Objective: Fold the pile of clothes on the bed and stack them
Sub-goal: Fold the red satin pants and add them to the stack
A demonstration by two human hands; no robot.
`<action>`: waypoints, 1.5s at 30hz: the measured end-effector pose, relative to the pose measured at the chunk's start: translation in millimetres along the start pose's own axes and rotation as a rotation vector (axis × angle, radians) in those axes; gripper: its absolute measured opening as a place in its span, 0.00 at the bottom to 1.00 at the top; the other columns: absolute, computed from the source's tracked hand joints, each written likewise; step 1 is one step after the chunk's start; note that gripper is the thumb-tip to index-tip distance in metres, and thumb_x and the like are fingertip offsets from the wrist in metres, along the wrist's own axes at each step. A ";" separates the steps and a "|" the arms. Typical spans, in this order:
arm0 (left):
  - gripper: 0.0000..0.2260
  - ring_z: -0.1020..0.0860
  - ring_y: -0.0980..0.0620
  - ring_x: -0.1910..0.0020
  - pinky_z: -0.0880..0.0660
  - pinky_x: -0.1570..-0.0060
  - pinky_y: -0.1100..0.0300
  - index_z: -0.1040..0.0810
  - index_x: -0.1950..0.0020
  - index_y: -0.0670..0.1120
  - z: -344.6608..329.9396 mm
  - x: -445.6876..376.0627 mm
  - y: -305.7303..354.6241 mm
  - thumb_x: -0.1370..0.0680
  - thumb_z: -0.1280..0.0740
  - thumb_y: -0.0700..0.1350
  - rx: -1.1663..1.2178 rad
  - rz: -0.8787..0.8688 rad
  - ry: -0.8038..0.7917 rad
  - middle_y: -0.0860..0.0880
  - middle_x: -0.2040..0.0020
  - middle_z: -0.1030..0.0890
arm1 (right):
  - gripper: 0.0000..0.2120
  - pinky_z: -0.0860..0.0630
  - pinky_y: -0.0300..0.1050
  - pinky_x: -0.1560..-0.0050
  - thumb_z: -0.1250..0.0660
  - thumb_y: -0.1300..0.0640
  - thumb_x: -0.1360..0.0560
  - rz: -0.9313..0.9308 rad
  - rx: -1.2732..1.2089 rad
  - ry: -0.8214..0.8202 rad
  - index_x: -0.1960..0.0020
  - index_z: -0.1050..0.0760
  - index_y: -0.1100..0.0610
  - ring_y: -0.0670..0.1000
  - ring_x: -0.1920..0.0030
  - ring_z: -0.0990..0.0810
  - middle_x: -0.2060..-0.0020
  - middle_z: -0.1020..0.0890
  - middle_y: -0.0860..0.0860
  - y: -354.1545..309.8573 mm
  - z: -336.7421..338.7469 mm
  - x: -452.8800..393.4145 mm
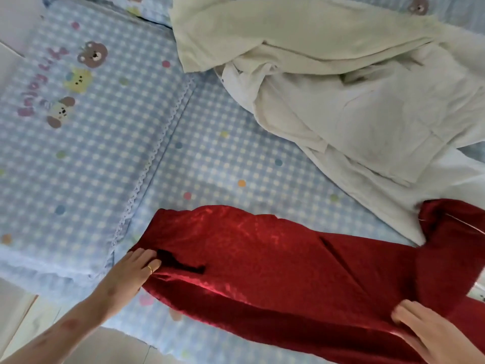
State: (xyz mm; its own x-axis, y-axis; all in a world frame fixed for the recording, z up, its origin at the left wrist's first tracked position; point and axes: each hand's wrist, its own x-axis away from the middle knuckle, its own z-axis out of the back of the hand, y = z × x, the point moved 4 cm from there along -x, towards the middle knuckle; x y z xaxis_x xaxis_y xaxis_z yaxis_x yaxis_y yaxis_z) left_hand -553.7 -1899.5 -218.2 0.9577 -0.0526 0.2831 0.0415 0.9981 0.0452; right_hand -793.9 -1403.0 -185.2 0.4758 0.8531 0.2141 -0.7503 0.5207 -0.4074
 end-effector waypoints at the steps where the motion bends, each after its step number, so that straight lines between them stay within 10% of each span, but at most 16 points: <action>1: 0.31 0.32 0.50 0.58 0.32 0.58 0.59 0.17 0.57 0.42 -1.1 7.7 -2.2 0.58 0.24 0.26 0.020 0.028 0.034 0.48 0.52 0.27 | 0.17 0.31 0.32 0.64 0.58 0.40 0.20 -0.010 0.007 -0.015 0.55 0.35 0.45 0.38 0.65 0.31 0.58 0.34 0.41 -7.9 -0.4 3.7; 6: 0.31 0.28 0.46 0.62 0.22 0.68 0.58 0.16 0.58 0.40 -16.4 30.9 5.7 0.60 0.25 0.26 0.005 0.073 0.000 0.45 0.54 0.25 | 0.23 0.33 0.32 0.73 0.58 0.47 0.18 0.006 0.139 -0.018 0.60 0.27 0.45 0.40 0.71 0.30 0.61 0.31 0.44 -27.3 -40.3 26.0; 8: 0.28 0.23 0.45 0.67 0.25 0.67 0.59 0.16 0.62 0.40 -25.8 33.8 13.2 0.60 0.23 0.29 -0.013 0.114 -0.103 0.44 0.60 0.19 | 0.02 0.35 0.33 0.73 0.43 0.51 0.26 -0.013 0.161 -0.064 0.58 0.34 0.46 0.42 0.68 0.31 0.61 0.34 0.44 -32.6 -52.8 26.0; 12: 0.16 0.20 0.40 0.67 0.22 0.70 0.50 0.17 0.61 0.36 -32.6 41.7 20.8 0.47 0.32 0.28 0.012 0.270 -0.194 0.40 0.61 0.18 | 0.21 0.30 0.32 0.77 0.16 0.48 0.53 -0.236 -0.013 -0.232 0.64 0.21 0.48 0.42 0.72 0.23 0.64 0.25 0.42 -18.2 -84.3 42.6; 16: 0.24 0.27 0.37 0.53 0.29 0.51 0.44 0.24 0.45 0.40 -28.7 24.9 86.0 0.38 0.48 0.36 0.159 0.385 0.162 0.39 0.47 0.24 | 0.11 0.22 0.39 0.56 0.24 0.54 0.33 -0.555 -0.129 0.034 0.52 0.20 0.53 0.47 0.55 0.19 0.55 0.21 0.44 6.7 -53.4 49.9; 20: 0.18 0.28 0.48 0.48 0.44 0.34 0.63 0.21 0.46 0.48 -31.3 -44.1 257.1 0.21 0.50 0.39 0.263 -0.026 0.207 0.48 0.44 0.21 | 0.13 0.25 0.54 0.45 0.32 0.57 0.25 -0.891 -0.106 0.391 0.42 0.26 0.59 0.57 0.46 0.24 0.46 0.23 0.55 74.5 -11.3 40.9; 24: 0.10 0.17 0.54 0.58 0.27 0.49 0.64 0.14 0.57 0.52 -35.0 -106.6 383.9 0.32 0.33 0.48 0.327 -0.313 -0.014 0.54 0.55 0.15 | 0.22 0.33 0.58 0.35 0.37 0.55 0.23 -1.089 -0.102 0.479 0.31 0.35 0.62 0.61 0.34 0.32 0.34 0.30 0.61 144.5 11.5 29.4; 29: 0.30 0.20 0.55 0.66 0.24 0.65 0.67 0.14 0.54 0.49 -34.1 -160.3 451.0 0.51 0.21 0.62 0.420 -0.250 -0.231 0.53 0.62 0.18 | 0.31 0.46 0.56 0.26 0.35 0.54 0.23 -0.920 -0.091 0.324 0.25 0.44 0.59 0.56 0.26 0.40 0.27 0.36 0.57 212.3 24.5 -7.3; 34: 0.29 0.21 0.54 0.69 0.24 0.67 0.67 0.14 0.54 0.48 -28.8 -177.4 474.4 0.53 0.19 0.54 0.335 -0.187 -0.181 0.52 0.66 0.20 | 0.09 0.33 0.49 0.38 0.35 0.57 0.24 -0.784 -0.117 0.333 0.46 0.23 0.59 0.58 0.49 0.21 0.54 0.18 0.56 243.0 35.6 -7.3; 41: 0.27 0.32 0.50 0.60 0.28 0.63 0.61 0.16 0.53 0.44 -39.7 -161.6 477.9 0.53 0.23 0.41 0.291 -0.136 -0.091 0.49 0.59 0.25 | 0.14 0.34 0.45 0.56 0.39 0.52 0.22 -1.151 -0.358 0.303 0.55 0.22 0.62 0.60 0.54 0.23 0.61 0.21 0.57 291.6 62.1 125.1; 45: 0.21 0.34 0.49 0.59 0.38 0.60 0.56 0.24 0.47 0.45 -50.7 -145.7 474.9 0.39 0.44 0.42 0.305 -0.125 -0.033 0.48 0.54 0.33 | 0.15 0.29 0.49 0.54 0.36 0.48 0.23 -1.334 -0.566 0.146 0.60 0.24 0.59 0.58 0.57 0.22 0.62 0.20 0.59 286.0 22.5 207.4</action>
State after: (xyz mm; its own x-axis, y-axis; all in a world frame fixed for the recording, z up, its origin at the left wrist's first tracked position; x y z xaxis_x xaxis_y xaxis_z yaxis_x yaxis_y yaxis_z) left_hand -659.0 -1416.2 -286.5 0.9404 -0.1806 0.2881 0.0665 0.9286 0.3650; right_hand -920.1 -1076.3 -237.4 0.7274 -0.2728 0.6296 0.5386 0.7955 -0.2776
